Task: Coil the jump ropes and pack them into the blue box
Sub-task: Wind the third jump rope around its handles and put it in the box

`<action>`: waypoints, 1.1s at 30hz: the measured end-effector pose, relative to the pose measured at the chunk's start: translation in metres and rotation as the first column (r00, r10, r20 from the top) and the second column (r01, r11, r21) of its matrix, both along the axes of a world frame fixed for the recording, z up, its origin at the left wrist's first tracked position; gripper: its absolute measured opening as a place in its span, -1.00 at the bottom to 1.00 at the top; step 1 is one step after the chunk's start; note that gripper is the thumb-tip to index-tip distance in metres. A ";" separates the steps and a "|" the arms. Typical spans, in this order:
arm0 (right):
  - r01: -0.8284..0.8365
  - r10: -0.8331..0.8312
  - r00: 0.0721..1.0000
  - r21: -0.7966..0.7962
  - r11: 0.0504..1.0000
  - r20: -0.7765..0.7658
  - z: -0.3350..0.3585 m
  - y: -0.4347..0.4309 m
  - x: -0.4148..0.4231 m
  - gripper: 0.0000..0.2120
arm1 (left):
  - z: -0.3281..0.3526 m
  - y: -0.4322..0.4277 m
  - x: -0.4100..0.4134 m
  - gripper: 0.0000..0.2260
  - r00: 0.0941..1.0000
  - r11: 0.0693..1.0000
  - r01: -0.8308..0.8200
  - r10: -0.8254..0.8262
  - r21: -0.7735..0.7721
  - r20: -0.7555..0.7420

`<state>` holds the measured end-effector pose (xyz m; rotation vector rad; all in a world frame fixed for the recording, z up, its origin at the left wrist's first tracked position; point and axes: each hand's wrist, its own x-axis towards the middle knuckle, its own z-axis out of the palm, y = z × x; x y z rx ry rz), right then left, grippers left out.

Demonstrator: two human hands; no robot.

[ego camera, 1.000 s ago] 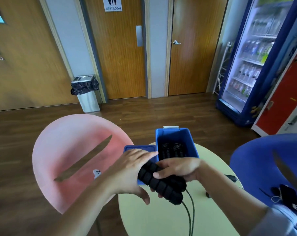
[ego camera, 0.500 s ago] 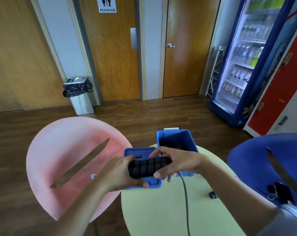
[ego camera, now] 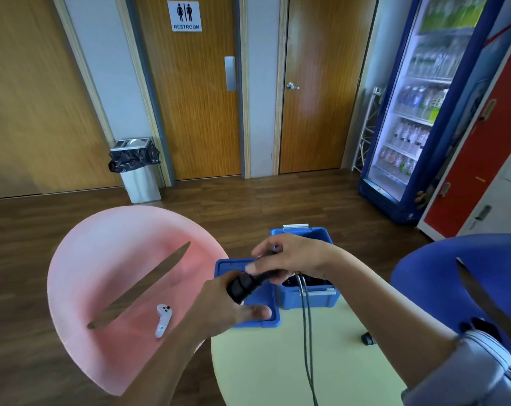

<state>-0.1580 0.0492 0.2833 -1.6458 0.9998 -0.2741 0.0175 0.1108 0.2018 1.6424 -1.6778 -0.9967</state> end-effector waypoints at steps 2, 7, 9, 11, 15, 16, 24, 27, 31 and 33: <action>0.125 -0.126 0.983 0.018 0.992 0.131 0.003 0.004 0.001 -0.55 | 0.006 0.005 0.001 -0.36 0.972 0.998 -0.053 0.057 0.021 -0.226; 0.273 -0.290 0.923 0.098 0.957 0.255 -0.015 0.031 0.019 -0.49 | 0.019 0.007 -0.001 -0.47 0.651 0.984 -0.159 0.163 0.077 -0.741; 0.288 -0.310 0.903 0.116 0.951 0.299 -0.025 0.048 0.030 -0.52 | 0.023 0.001 -0.004 -0.31 0.550 0.983 -0.167 0.151 0.069 -0.822; 0.301 -0.312 0.908 0.081 0.950 0.279 -0.035 0.063 0.037 -0.52 | 0.028 -0.004 -0.006 -0.16 0.452 0.983 -0.184 0.107 0.025 -0.885; 0.290 -0.278 0.922 -0.004 0.957 0.270 -0.042 0.085 0.046 -0.53 | 0.028 -0.009 -0.005 -0.07 0.376 0.982 -0.189 0.091 0.020 -0.922; 0.280 -0.265 0.927 -0.018 0.960 0.265 -0.041 0.088 0.049 -0.52 | 0.029 -0.008 -0.006 -0.09 0.336 0.987 -0.155 0.088 0.038 -0.938; 0.341 -0.323 0.923 -0.054 0.939 0.211 -0.045 0.093 0.059 -0.50 | 0.028 -0.002 -0.002 -0.10 0.220 0.999 -0.054 0.014 0.002 -0.975; 0.332 -0.310 0.928 -0.083 0.940 0.207 -0.046 0.093 0.061 -0.50 | 0.031 0.001 0.003 -0.22 0.236 0.999 -0.036 0.015 0.007 -0.972; 0.299 -0.270 0.935 -0.098 0.949 0.231 -0.051 0.093 0.065 -0.49 | 0.034 0.004 0.005 -0.63 0.298 0.996 -0.054 0.085 0.072 -0.951; 0.214 -0.202 0.951 -0.027 0.976 0.235 -0.058 0.094 0.065 -0.43 | 0.036 0.004 0.010 -0.66 0.245 0.998 -0.030 0.064 0.058 -0.967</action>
